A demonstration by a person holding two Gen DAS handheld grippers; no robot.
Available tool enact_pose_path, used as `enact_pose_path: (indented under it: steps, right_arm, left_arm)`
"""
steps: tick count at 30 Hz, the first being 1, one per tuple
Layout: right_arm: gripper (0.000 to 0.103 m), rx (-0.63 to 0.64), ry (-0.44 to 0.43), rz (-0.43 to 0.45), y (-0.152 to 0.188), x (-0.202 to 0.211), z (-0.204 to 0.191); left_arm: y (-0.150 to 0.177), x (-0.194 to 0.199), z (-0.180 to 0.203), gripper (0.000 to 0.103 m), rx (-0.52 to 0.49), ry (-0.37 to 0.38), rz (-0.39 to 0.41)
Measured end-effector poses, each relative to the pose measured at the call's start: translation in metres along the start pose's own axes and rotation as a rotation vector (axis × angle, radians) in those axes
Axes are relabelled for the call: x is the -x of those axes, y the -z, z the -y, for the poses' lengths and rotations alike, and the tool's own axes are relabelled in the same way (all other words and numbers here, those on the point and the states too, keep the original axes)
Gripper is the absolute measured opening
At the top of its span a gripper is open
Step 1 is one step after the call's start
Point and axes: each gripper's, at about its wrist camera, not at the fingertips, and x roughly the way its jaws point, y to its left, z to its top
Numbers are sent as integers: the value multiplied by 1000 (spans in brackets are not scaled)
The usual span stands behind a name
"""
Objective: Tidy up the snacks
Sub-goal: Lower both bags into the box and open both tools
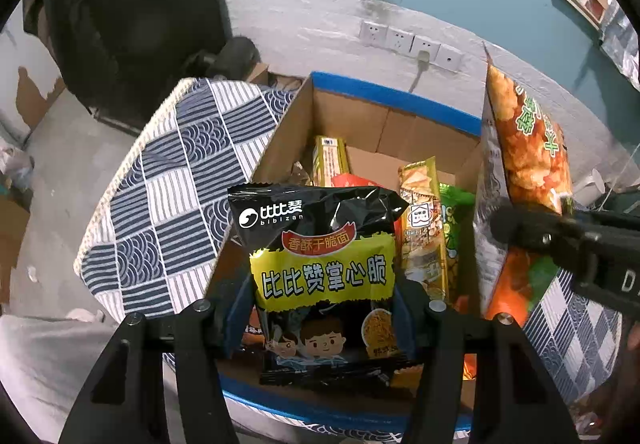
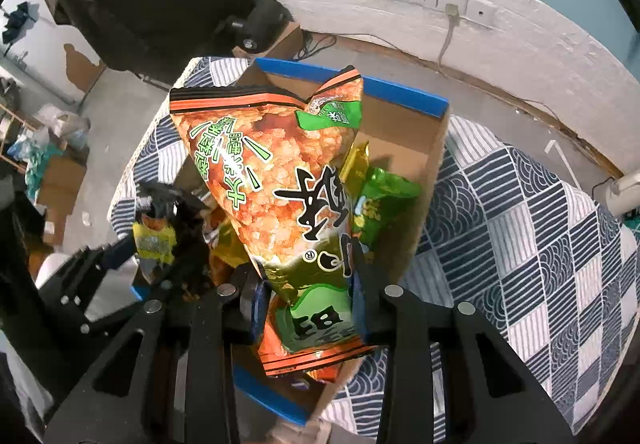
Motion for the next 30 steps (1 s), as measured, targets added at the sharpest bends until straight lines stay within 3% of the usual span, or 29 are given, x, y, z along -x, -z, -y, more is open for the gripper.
enact_pose_path:
  steps: [5,8,17,22,30]
  right_arm:
    - [61,-5,-14,20,-5,7,-2]
    - [62,2,-11,35,-5,14,-1]
    - [62,13,30,68,7,39,4]
    - [69,31,81,113,22,58,3]
    - [70,71,100,160,45,91,2]
  left_arm:
    - [-1,0,-5,72,22,-25,-2]
    - [0,7,-4,78,16,-41,23]
    - [1,36,0,81,-4,-44,67]
    - [5,54,4,81,-21,-47,108]
    - [12,68,8,81,-11,15,102]
